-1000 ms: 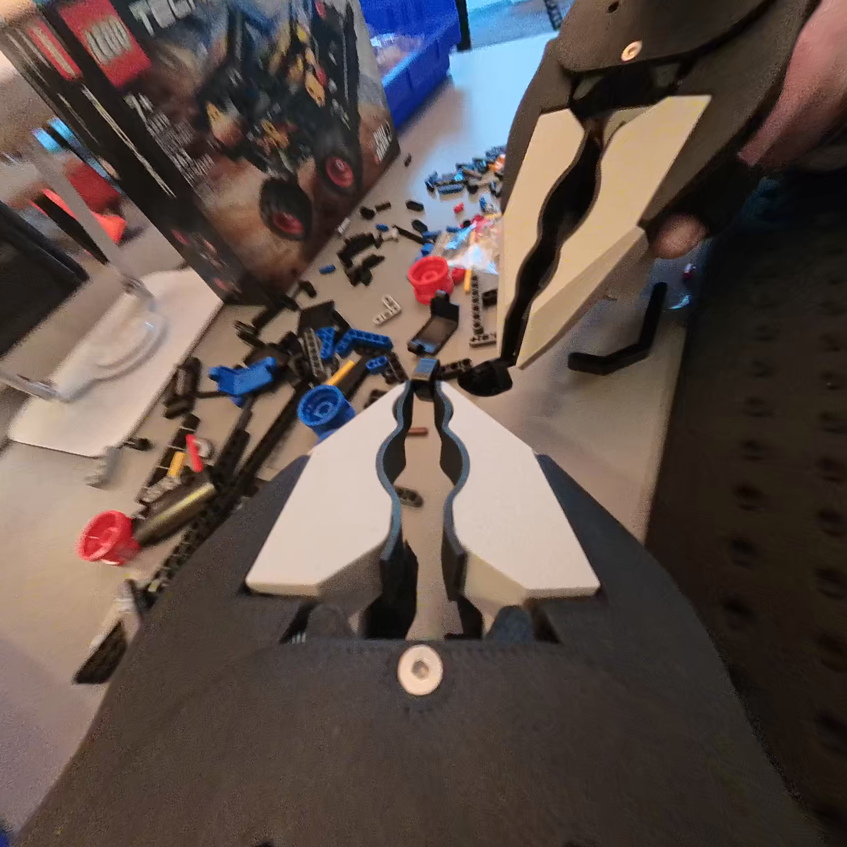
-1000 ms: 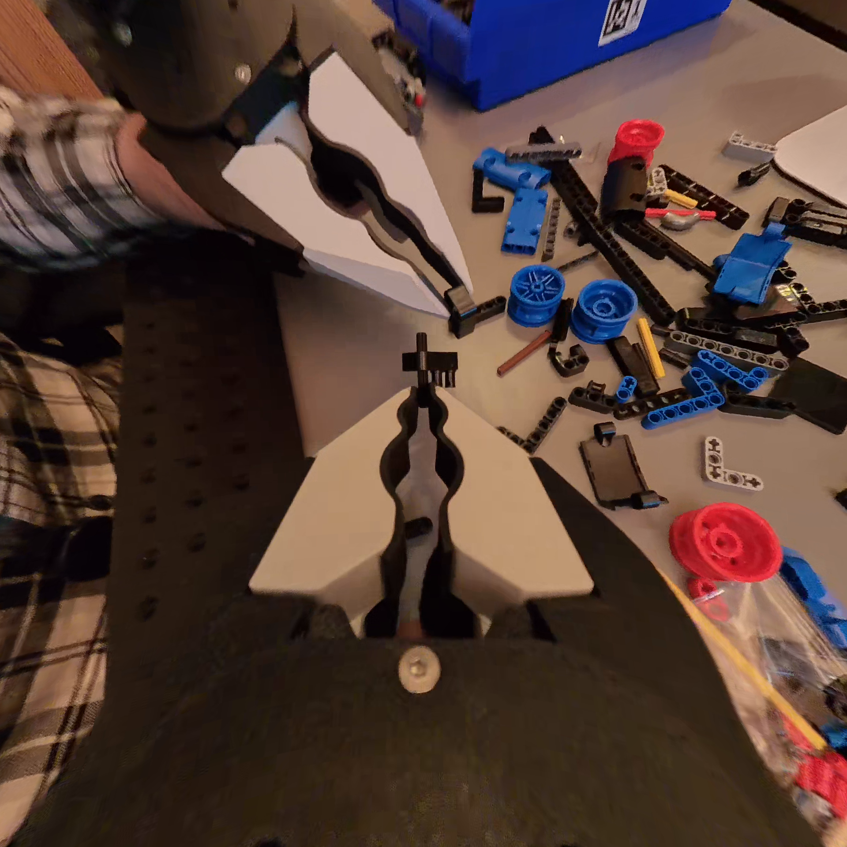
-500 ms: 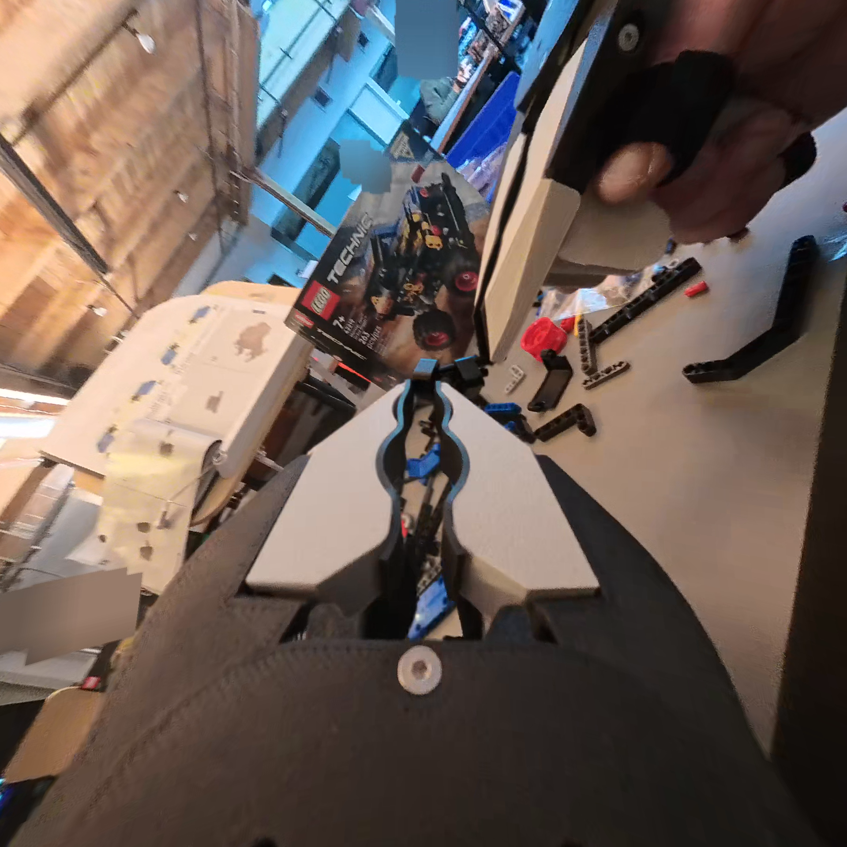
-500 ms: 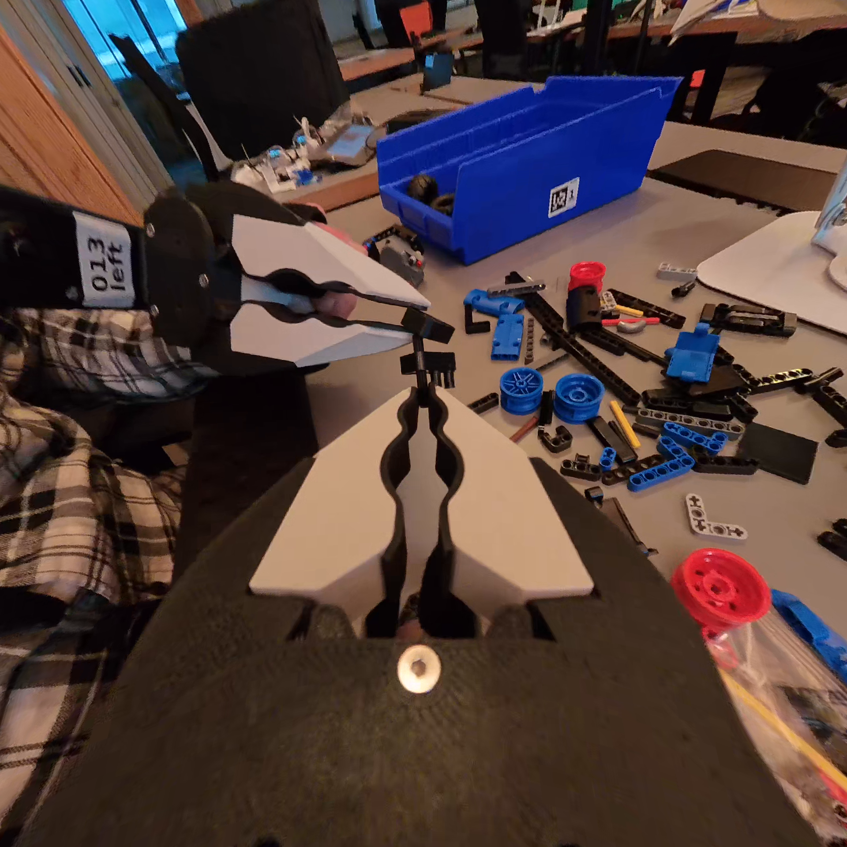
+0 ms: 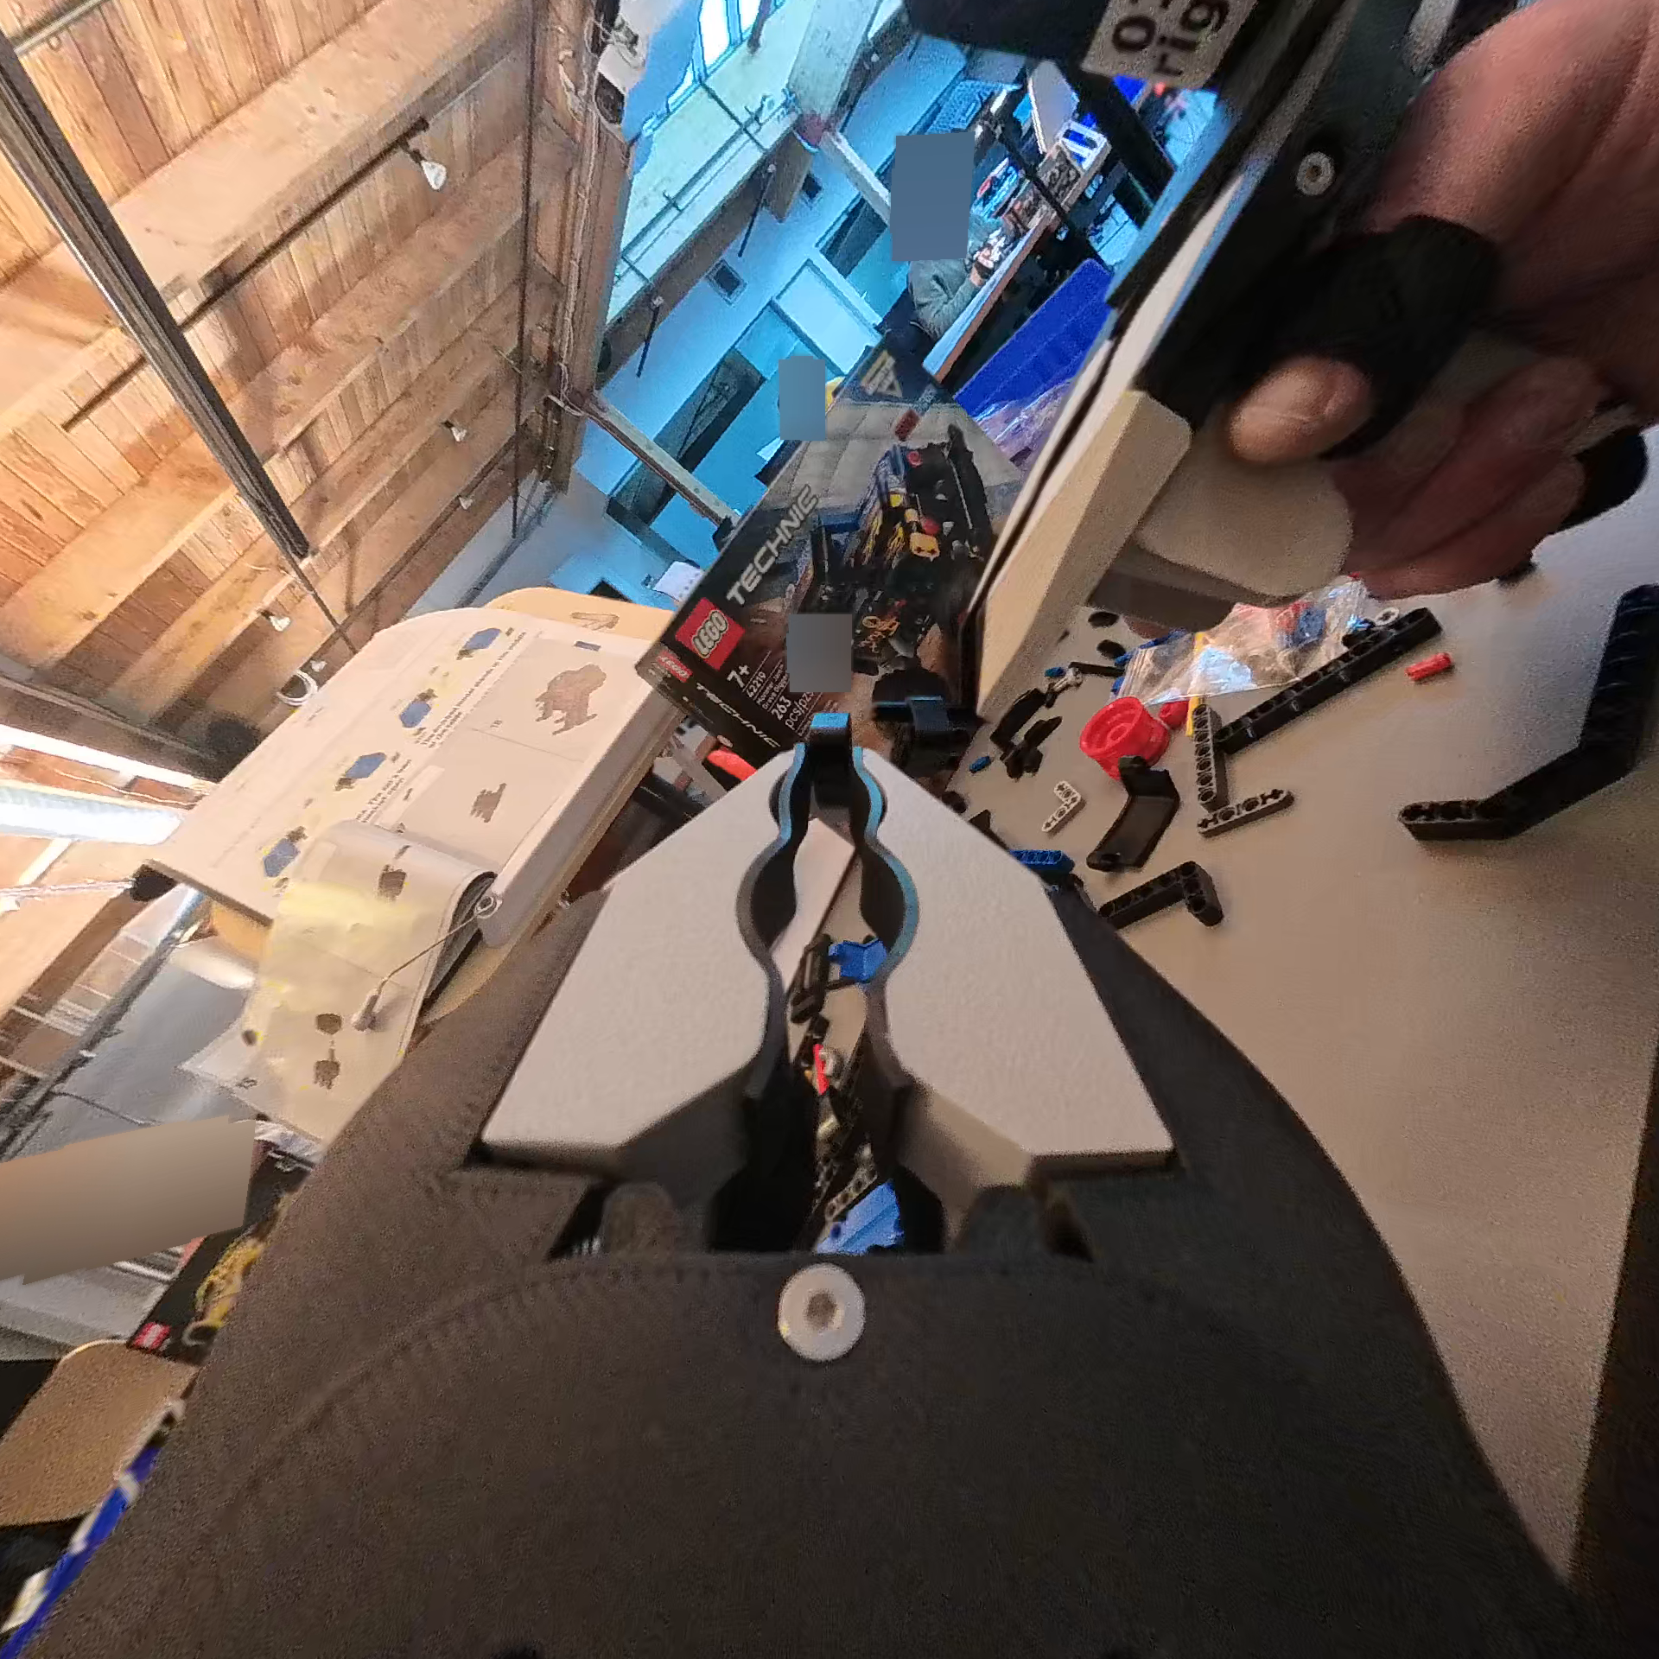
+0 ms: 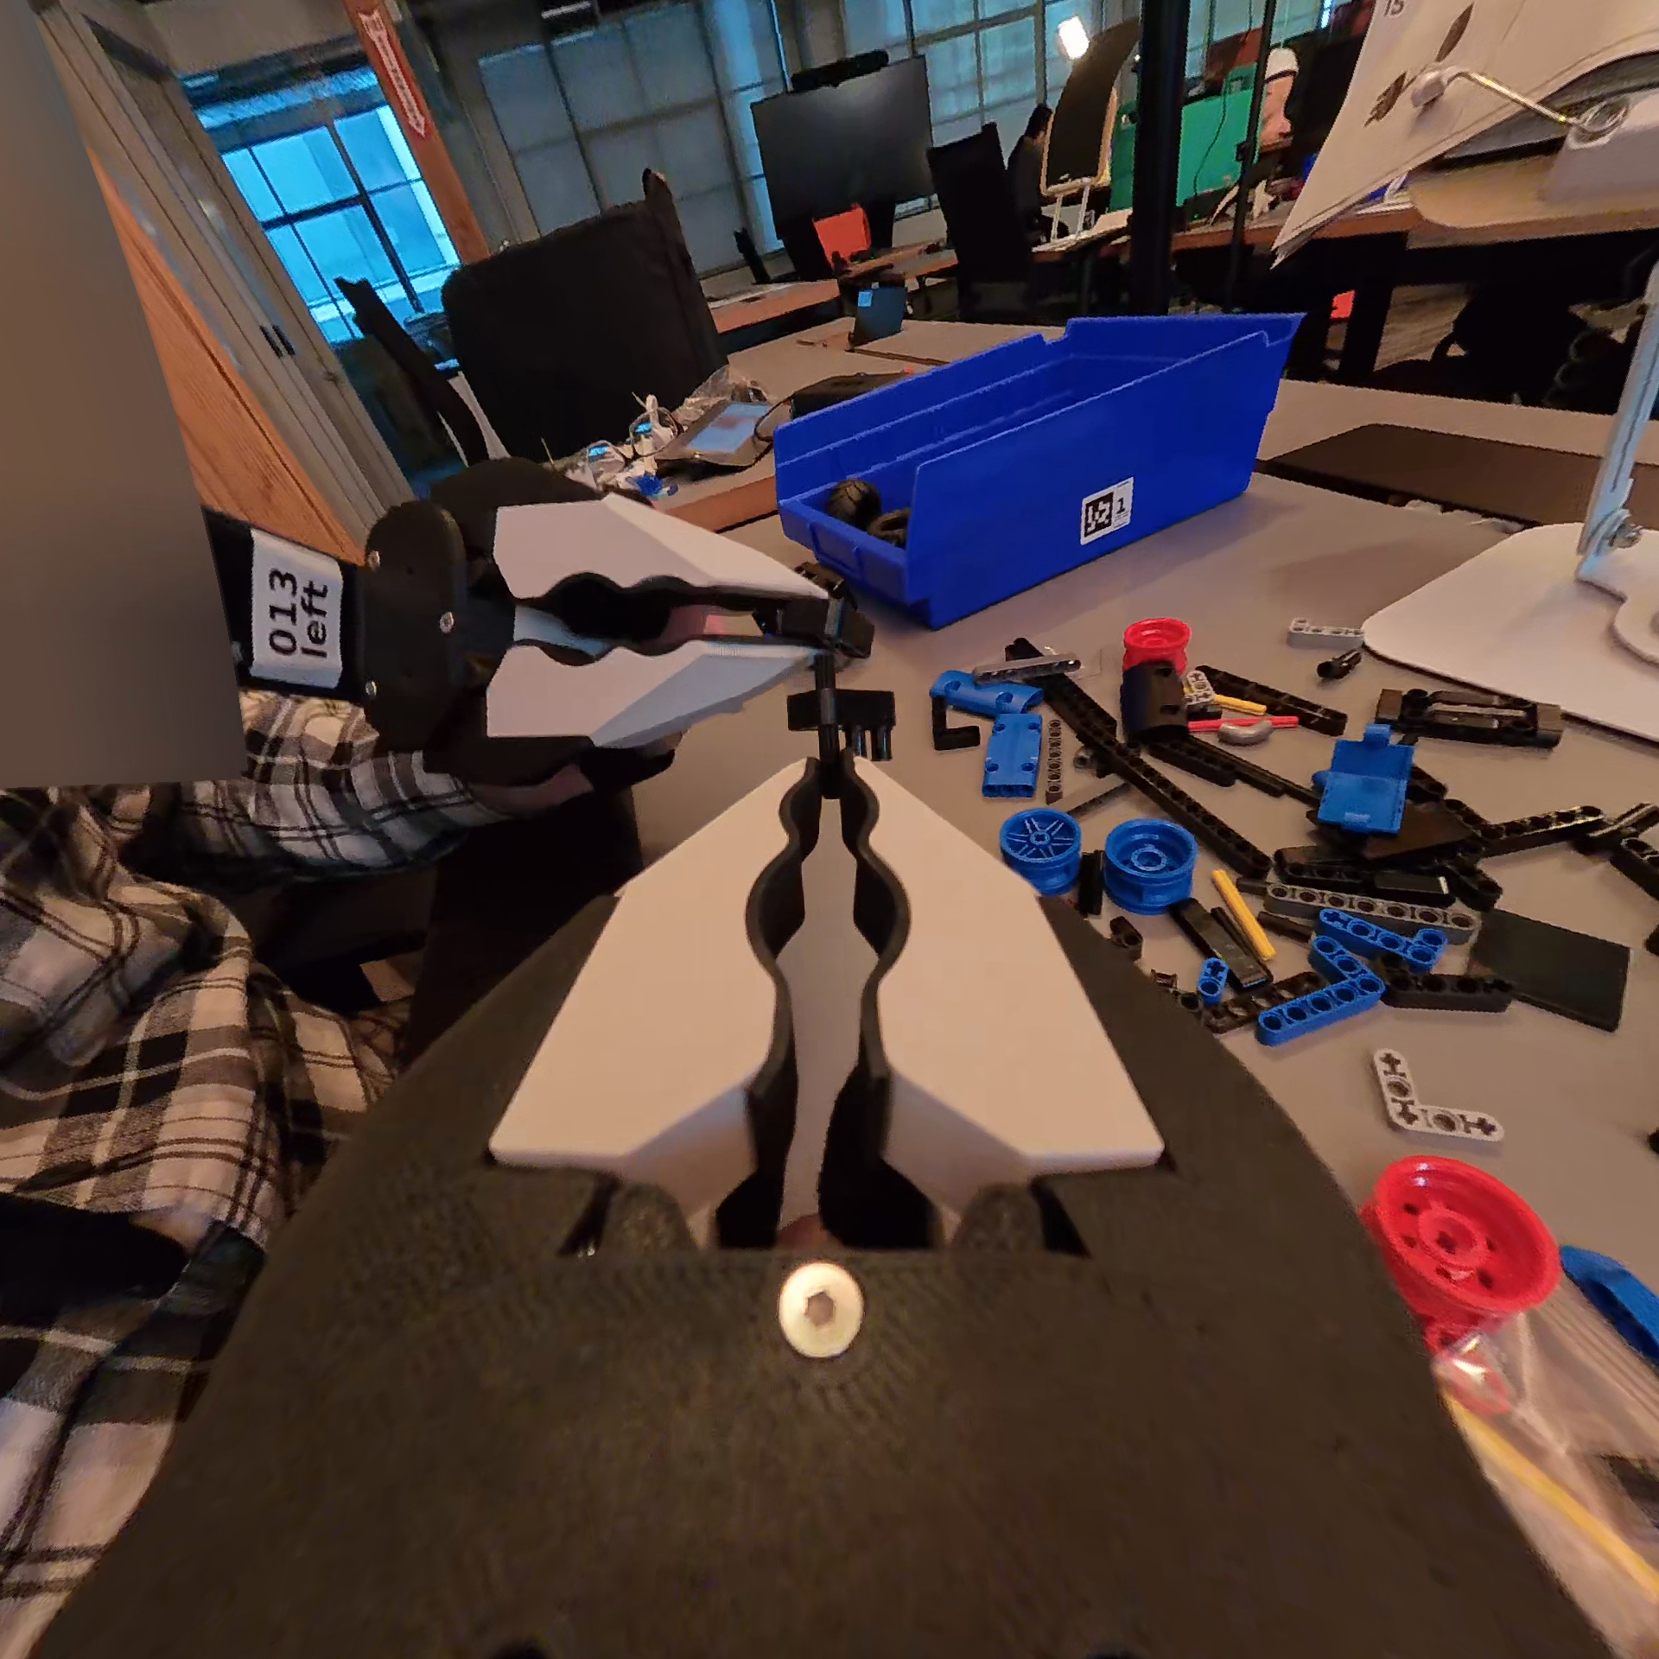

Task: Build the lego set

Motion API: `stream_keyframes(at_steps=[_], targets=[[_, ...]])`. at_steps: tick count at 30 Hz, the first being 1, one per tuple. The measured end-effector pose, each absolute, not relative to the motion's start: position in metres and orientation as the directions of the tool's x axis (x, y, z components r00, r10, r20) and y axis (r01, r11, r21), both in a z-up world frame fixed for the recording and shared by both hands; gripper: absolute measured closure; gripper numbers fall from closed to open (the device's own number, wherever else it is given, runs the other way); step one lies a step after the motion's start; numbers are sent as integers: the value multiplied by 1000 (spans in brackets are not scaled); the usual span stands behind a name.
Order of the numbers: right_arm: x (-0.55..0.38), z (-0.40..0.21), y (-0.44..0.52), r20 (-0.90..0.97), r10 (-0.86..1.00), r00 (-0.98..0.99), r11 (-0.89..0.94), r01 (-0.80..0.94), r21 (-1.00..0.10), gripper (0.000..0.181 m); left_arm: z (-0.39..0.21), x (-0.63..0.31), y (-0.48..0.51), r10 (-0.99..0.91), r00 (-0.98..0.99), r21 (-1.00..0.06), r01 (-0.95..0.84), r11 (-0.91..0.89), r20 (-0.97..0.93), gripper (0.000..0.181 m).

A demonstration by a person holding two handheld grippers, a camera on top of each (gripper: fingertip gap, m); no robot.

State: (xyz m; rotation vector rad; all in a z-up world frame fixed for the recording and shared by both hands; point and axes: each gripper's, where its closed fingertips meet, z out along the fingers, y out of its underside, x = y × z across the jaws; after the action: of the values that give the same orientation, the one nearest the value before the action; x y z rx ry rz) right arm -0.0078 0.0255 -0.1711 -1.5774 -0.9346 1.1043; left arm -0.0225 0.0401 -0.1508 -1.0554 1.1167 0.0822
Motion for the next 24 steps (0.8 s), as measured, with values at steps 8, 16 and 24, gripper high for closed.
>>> stream_keyframes(at_steps=[8,16,24], targets=[[-9,-171,25,-228,931,285,-253,51,-966,179,-152,-20,37,-428,462,-630,-537,561,-776,176],[-9,-168,22,-244,935,256,-261,31,-965,179,-148,-18,31,-365,433,-562,-557,611,-825,176],[-10,-165,19,-257,939,230,-268,18,-963,179,-144,-18,26,-371,419,-555,-530,641,-828,176]])
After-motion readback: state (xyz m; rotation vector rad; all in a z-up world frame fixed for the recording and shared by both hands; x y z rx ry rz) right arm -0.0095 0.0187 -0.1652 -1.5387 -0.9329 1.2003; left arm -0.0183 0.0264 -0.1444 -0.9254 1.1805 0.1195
